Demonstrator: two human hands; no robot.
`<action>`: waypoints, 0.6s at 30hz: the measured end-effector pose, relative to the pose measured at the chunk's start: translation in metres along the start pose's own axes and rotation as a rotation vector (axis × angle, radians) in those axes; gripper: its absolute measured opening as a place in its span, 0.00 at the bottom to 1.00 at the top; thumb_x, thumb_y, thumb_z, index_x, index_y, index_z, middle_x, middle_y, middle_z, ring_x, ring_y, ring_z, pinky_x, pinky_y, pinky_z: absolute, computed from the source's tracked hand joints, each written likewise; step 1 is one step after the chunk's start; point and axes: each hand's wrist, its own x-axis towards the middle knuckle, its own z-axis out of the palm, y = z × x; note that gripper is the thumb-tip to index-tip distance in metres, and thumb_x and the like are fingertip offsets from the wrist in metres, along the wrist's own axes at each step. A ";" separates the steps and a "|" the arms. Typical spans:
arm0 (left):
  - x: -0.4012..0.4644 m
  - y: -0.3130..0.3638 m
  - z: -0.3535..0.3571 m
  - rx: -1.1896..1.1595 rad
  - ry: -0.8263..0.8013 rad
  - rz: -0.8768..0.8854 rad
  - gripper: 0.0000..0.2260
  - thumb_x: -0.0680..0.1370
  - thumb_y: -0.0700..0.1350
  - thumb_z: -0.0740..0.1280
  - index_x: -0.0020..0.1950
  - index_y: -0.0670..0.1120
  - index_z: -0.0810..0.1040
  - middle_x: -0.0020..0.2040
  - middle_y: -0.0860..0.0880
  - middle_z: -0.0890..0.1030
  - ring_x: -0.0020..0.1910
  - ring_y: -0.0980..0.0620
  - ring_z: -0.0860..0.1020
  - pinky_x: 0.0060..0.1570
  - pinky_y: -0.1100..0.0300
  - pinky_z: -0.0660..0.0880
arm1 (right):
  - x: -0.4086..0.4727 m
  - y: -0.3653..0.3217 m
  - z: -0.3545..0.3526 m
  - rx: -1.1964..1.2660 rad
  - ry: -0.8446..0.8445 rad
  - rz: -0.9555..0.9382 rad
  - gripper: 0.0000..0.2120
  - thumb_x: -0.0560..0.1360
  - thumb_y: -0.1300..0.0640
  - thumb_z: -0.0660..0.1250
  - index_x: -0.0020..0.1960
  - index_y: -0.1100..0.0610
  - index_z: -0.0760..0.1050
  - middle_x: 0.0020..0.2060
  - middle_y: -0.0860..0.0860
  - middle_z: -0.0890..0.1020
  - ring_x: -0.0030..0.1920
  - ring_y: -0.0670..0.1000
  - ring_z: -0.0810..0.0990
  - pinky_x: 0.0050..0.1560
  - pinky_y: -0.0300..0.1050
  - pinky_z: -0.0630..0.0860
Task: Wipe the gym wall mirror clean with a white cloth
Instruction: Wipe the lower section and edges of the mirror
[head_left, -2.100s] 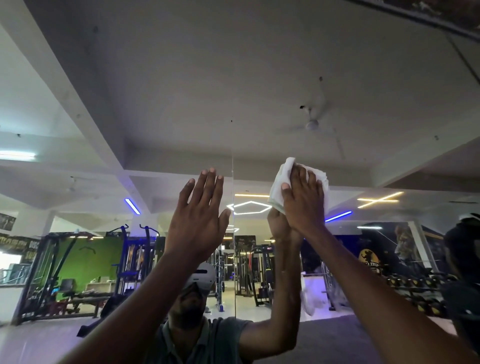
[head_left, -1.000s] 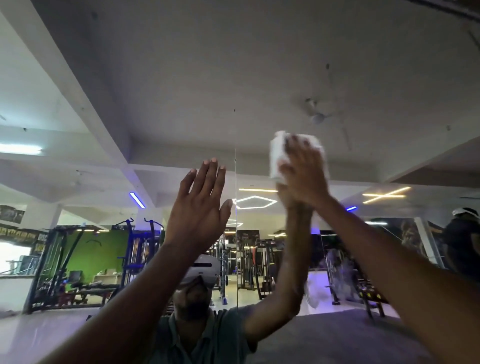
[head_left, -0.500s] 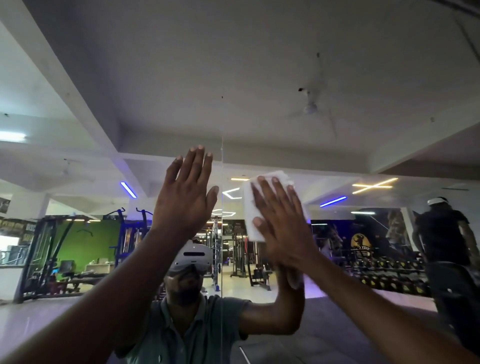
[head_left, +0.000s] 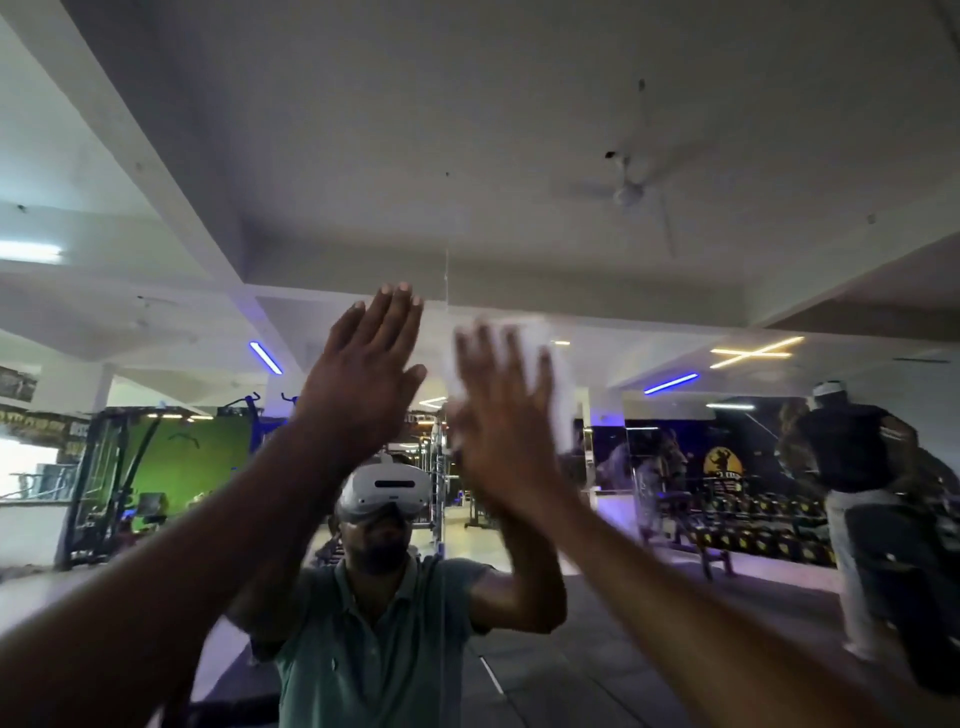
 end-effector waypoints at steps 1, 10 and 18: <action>-0.008 -0.004 -0.003 0.002 -0.002 0.024 0.32 0.83 0.54 0.49 0.84 0.39 0.59 0.84 0.38 0.59 0.84 0.41 0.58 0.80 0.46 0.51 | -0.024 -0.016 -0.002 0.044 -0.033 -0.097 0.31 0.86 0.42 0.41 0.87 0.50 0.42 0.86 0.52 0.44 0.85 0.58 0.39 0.82 0.69 0.40; -0.067 0.013 -0.004 0.074 0.035 -0.071 0.31 0.85 0.53 0.51 0.84 0.38 0.57 0.85 0.39 0.56 0.85 0.41 0.54 0.82 0.43 0.52 | -0.054 0.170 -0.004 -0.053 0.015 0.346 0.33 0.84 0.43 0.45 0.87 0.53 0.49 0.85 0.58 0.53 0.85 0.64 0.51 0.79 0.72 0.56; -0.085 0.039 0.000 0.078 0.017 -0.120 0.33 0.85 0.55 0.50 0.84 0.35 0.55 0.85 0.35 0.54 0.85 0.39 0.53 0.81 0.39 0.53 | -0.119 0.000 0.006 0.026 -0.080 -0.055 0.33 0.85 0.42 0.46 0.87 0.52 0.47 0.86 0.55 0.46 0.85 0.63 0.42 0.82 0.70 0.44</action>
